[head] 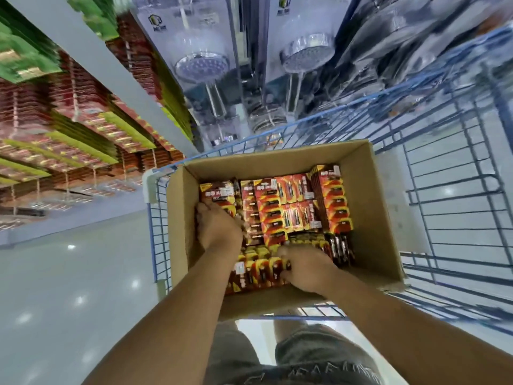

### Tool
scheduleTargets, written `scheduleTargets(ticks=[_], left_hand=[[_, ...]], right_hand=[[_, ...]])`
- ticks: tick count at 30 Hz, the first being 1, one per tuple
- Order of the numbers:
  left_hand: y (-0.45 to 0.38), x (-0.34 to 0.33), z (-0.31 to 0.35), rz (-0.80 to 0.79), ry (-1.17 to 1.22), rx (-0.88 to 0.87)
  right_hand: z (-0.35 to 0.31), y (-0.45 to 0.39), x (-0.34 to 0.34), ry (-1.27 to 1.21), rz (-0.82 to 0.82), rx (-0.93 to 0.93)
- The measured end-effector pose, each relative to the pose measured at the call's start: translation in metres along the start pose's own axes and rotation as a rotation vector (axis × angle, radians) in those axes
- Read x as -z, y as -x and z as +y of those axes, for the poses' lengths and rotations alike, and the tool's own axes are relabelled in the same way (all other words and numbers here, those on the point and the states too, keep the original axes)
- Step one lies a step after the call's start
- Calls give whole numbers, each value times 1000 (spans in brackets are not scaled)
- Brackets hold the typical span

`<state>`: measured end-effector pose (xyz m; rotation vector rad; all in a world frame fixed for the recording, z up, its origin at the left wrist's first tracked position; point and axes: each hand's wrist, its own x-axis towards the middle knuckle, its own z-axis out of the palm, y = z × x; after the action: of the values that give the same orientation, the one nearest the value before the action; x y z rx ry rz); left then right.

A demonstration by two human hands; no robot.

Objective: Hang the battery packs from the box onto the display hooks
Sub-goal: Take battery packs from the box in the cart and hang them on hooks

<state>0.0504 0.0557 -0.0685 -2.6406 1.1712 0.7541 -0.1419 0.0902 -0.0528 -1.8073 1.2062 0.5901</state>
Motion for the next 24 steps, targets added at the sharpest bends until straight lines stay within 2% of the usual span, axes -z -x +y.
scheduleTargets(ticks=[5, 8, 10, 15, 18, 24], left_hand=[[4, -12, -6, 43, -65, -92], [2, -12, -6, 111, -61, -137], [1, -11, -7, 143, 3, -160], [-6, -1, -14, 43, 395, -97], [4, 20, -14, -30, 523, -171], [54, 87, -31, -162, 1081, -180]], right_hand=[[37, 11, 28, -320, -40, -143], [53, 21, 32, -700, -47, -203], [54, 27, 35, -915, 5, -194], [40, 36, 39, -1237, 158, -148], [26, 37, 43, -1315, 206, -114], [-16, 47, 77, -1369, 243, 33]])
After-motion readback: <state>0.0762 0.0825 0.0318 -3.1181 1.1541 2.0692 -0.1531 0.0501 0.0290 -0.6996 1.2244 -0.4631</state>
